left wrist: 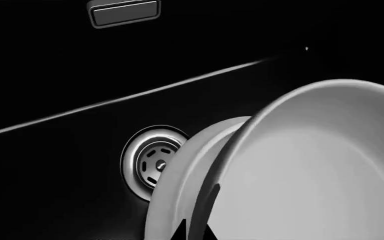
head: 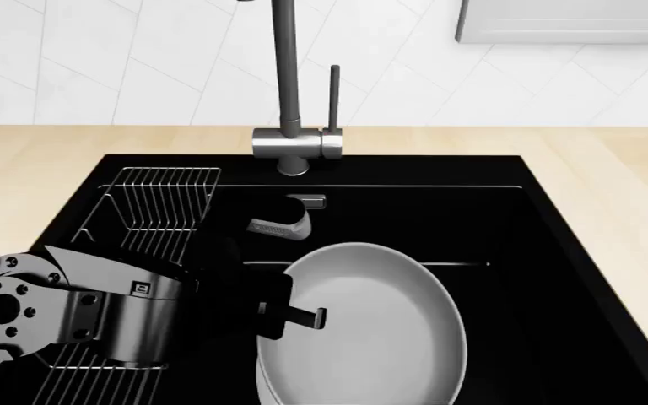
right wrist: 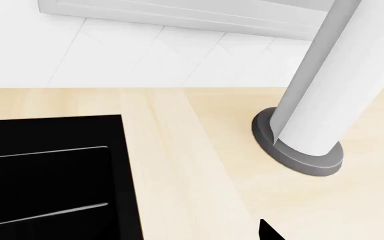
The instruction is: Stack the bowls in the sink.
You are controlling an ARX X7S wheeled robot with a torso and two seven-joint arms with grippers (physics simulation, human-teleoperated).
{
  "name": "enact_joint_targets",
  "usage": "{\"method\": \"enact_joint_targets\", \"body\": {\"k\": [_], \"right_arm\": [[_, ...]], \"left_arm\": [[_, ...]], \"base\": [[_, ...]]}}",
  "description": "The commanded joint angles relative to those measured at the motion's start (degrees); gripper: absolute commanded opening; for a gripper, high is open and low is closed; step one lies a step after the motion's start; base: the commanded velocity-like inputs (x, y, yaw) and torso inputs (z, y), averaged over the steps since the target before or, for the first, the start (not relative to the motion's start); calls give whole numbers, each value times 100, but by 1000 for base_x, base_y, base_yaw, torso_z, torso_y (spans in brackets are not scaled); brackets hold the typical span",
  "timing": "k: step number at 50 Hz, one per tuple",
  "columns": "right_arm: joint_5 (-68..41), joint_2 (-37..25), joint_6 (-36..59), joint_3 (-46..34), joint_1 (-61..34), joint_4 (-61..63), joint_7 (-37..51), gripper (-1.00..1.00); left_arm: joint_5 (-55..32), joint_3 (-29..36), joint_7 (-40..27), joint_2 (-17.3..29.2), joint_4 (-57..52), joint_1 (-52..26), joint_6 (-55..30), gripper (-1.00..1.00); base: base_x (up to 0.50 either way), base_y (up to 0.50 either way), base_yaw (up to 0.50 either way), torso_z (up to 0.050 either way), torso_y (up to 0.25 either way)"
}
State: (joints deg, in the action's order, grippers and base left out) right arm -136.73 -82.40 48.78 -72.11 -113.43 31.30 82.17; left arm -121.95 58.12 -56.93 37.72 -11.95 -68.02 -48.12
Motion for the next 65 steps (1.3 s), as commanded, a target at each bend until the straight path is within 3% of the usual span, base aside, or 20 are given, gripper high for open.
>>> {"method": "enact_joint_targets", "body": {"k": [1, 2, 30, 50, 65], "right_arm": [[25, -30, -11, 19, 43, 18, -35, 100], [33, -40, -21, 18, 53, 27, -45, 100], [-5, -15, 2, 95, 84, 12, -5, 100], [-447, 317, 270, 402, -385, -126, 317, 100], [-419, 661, 220, 763, -705, -116, 14, 100]], "left_arm": [[132, 57, 4, -28, 40, -49, -73, -100], [138, 61, 4, -27, 38, -64, -86, 100], [-550, -289, -296, 156, -295, -943, -157, 100], [-1438, -781, -853, 847, -774, -2256, -384, 100], [-1525, -1162, -1091, 1496, -981, -2977, -571, 100]], "base": [[0, 0, 0, 0, 0], [0, 0, 0, 0, 0], [0, 0, 0, 0, 0], [0, 0, 0, 0, 0], [0, 0, 0, 0, 0]]}}
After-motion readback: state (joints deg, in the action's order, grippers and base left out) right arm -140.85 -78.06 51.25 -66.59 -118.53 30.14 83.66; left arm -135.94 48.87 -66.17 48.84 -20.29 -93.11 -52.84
